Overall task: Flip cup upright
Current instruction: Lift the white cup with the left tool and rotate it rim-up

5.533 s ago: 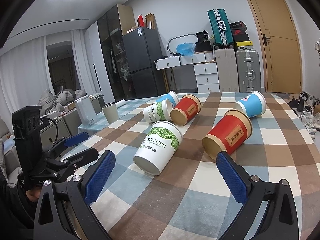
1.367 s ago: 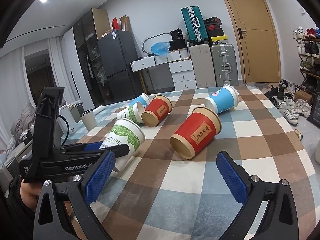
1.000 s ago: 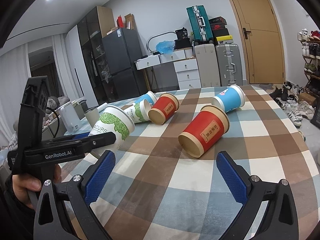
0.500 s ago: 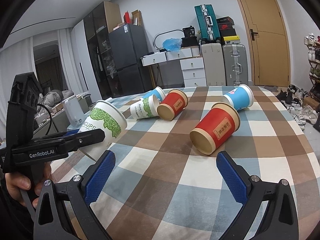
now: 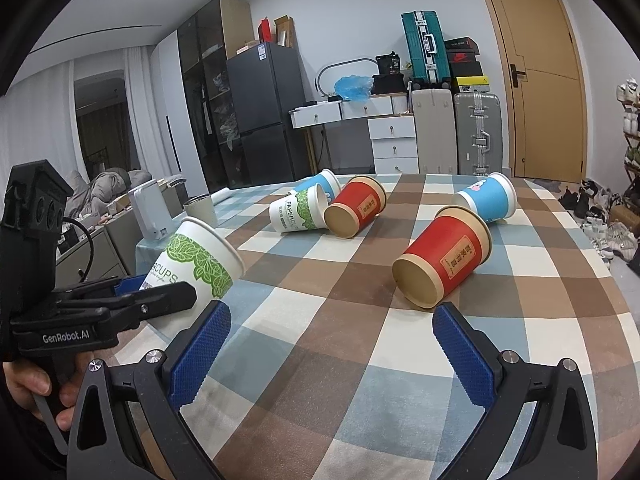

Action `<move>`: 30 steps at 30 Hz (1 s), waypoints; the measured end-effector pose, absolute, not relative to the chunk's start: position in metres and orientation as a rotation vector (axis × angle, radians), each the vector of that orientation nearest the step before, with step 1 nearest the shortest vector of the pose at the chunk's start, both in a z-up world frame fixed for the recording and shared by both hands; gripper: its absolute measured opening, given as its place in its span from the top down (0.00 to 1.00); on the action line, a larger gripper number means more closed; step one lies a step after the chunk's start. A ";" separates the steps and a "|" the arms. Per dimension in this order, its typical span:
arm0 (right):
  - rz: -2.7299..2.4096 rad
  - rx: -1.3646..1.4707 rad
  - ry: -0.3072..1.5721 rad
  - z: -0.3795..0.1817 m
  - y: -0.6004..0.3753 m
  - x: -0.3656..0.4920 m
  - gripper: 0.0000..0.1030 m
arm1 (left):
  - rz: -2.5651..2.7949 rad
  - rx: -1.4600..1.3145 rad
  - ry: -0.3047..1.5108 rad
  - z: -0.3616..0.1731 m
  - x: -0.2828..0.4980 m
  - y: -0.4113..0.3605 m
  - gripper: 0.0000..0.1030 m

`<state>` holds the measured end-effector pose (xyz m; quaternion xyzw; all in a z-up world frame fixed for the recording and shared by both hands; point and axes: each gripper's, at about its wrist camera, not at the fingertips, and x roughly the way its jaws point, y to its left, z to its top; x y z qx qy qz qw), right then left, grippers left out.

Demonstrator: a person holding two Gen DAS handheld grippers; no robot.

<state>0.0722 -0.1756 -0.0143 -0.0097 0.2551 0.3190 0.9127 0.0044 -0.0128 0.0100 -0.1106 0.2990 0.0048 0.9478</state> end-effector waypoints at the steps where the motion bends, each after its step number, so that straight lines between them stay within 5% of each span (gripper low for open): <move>1: 0.658 -0.023 0.526 -0.015 -0.175 0.072 0.00 | 0.009 -0.224 0.613 0.008 0.003 -0.014 0.44; 30: 0.655 -0.018 0.536 -0.016 -0.176 0.073 0.00 | -0.040 -0.243 0.701 -0.028 0.001 -0.044 0.43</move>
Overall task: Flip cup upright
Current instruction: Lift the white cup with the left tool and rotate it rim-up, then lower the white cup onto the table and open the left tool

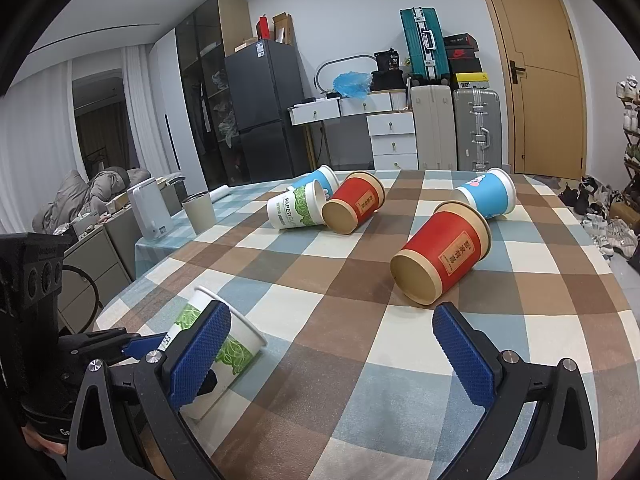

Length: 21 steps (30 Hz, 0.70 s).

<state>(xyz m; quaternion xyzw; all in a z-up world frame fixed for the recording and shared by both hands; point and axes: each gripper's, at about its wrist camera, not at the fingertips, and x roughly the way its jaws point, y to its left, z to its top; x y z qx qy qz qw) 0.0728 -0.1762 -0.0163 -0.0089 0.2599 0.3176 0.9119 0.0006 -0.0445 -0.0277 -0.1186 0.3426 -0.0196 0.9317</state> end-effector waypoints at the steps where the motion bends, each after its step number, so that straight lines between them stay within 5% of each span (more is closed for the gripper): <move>1: 0.655 -0.018 0.536 -0.016 -0.176 0.073 0.00 | -0.041 -0.243 0.702 -0.029 0.001 -0.044 0.43; 5: 0.655 -0.018 0.536 -0.016 -0.176 0.073 0.00 | -0.046 -0.246 0.703 -0.030 0.002 -0.043 0.42; 11: 0.656 -0.016 0.536 -0.016 -0.176 0.073 0.00 | -0.039 -0.250 0.688 -0.026 0.002 -0.038 0.22; 21: 0.671 0.017 0.556 -0.015 -0.177 0.072 0.00 | 0.008 -0.246 0.616 -0.011 -0.005 -0.013 0.10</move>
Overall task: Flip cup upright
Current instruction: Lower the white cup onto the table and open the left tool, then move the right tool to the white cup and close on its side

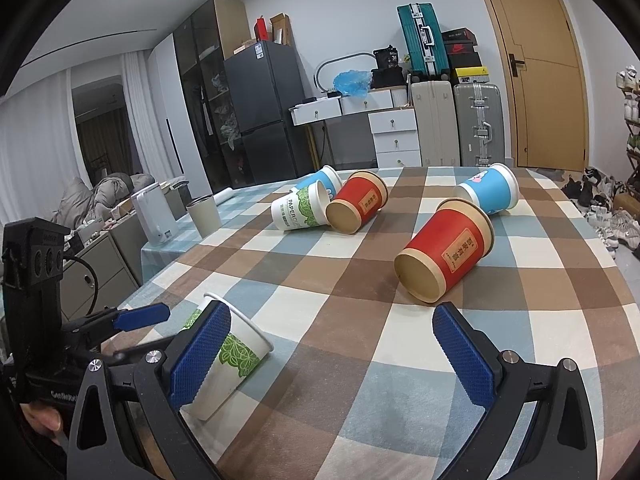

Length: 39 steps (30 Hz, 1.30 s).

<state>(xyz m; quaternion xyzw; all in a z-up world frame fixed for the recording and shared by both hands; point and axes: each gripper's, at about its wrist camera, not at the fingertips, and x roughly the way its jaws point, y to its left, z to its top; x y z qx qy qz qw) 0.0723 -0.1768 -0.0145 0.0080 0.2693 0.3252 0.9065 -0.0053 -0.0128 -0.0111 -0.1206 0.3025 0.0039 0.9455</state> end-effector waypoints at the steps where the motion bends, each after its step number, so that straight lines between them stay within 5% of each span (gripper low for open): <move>1: 0.675 0.021 0.558 -0.014 -0.176 0.072 0.00 | 0.013 -0.249 0.604 -0.009 -0.006 -0.009 0.08; 3: 0.685 0.032 0.567 -0.012 -0.175 0.072 0.00 | 0.024 -0.255 0.573 -0.005 -0.010 -0.003 0.01; 39: 0.782 0.109 0.891 -0.027 -0.116 0.093 0.00 | 0.079 -0.187 0.528 -0.021 -0.013 0.050 0.01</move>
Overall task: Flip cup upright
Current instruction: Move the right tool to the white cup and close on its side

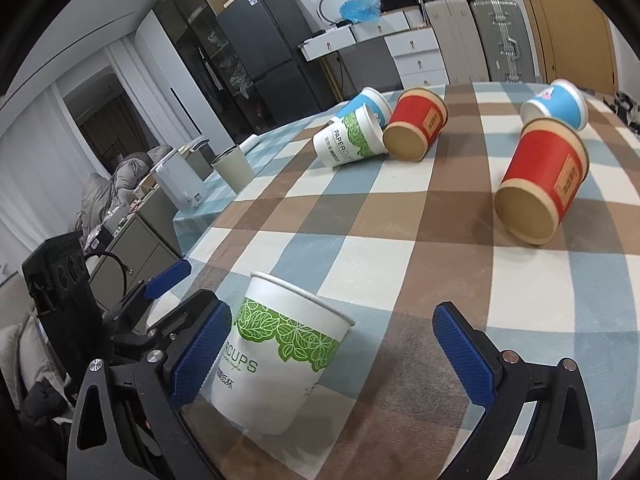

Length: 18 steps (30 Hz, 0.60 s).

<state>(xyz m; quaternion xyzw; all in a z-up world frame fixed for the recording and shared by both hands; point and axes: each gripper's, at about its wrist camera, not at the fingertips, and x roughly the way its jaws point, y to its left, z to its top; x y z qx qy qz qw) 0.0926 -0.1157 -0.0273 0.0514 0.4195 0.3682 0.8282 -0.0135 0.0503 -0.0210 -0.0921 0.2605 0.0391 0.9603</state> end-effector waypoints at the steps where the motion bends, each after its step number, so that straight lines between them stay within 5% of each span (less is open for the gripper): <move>1: 0.788 0.120 0.905 -0.028 -0.114 0.094 0.00 | 0.080 -0.182 0.529 -0.022 -0.013 0.050 0.01; 11: 0.841 0.230 1.028 -0.042 -0.105 0.106 0.03 | 0.080 -0.187 0.539 -0.025 -0.010 0.050 0.01; 18: 0.864 0.265 1.106 -0.051 -0.097 0.112 0.18 | 0.081 -0.195 0.537 -0.025 -0.010 0.051 0.01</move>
